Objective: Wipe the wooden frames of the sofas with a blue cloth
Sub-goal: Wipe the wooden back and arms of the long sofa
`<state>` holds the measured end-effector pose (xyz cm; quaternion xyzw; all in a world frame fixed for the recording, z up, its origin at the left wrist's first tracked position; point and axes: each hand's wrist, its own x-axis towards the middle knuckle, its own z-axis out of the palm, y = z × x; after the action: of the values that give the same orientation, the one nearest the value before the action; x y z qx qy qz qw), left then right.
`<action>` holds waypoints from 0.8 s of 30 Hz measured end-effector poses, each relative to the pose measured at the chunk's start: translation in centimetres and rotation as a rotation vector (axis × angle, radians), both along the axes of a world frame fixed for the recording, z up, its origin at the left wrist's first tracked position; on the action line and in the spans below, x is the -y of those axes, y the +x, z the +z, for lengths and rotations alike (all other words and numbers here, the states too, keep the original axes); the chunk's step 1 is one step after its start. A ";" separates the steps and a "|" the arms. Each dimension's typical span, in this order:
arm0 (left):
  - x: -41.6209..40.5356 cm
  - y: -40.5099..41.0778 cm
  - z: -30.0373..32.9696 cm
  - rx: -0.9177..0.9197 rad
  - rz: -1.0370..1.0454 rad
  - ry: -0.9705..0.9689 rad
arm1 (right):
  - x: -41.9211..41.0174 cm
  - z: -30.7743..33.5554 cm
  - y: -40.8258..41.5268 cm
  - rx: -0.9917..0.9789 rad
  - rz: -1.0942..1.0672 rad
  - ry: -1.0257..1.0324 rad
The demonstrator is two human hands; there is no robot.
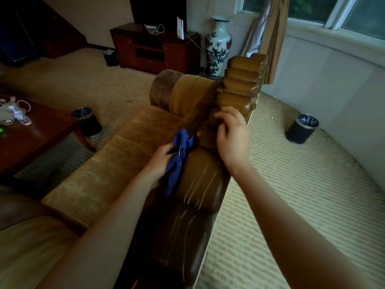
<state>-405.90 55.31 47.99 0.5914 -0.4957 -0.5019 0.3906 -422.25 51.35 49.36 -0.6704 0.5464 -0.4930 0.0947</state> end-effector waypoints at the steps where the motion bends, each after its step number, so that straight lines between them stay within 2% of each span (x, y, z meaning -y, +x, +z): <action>1: -0.5 0.1 -0.4 -0.009 0.015 -0.027 | -1.1 -0.4 0.2 0.051 0.001 0.000; 4: -0.8 -0.4 -0.3 -0.034 0.055 -0.135 | -2.9 -0.8 0.3 0.202 -0.048 0.034; 8: 1.7 -2.8 1.8 0.139 -0.059 -0.351 | -3.3 -0.1 0.0 0.254 -0.062 0.058; 11: 4.8 -5.3 2.7 0.373 -0.078 -0.429 | -2.7 0.4 -1.1 0.279 -0.076 0.125; 15: 7.4 -7.4 3.7 0.611 0.012 -0.512 | -2.3 0.5 -2.9 0.307 -0.072 0.185; 18: 8.3 -9.5 5.0 0.925 0.006 -0.567 | -2.2 0.5 -3.8 0.343 -0.071 0.191; 21: 8.8 -12.2 6.8 1.207 -0.063 -0.542 | -2.2 0.6 -5.1 0.355 -0.091 0.210; 24: 8.9 -13.4 7.4 1.359 -0.080 -0.503 | -2.4 0.6 -7.0 0.383 -0.136 0.219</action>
<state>-419.32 46.38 55.42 0.6463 -0.7506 0.0921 0.1018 -429.25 53.75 49.94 -0.5120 0.6126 -0.5542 0.2356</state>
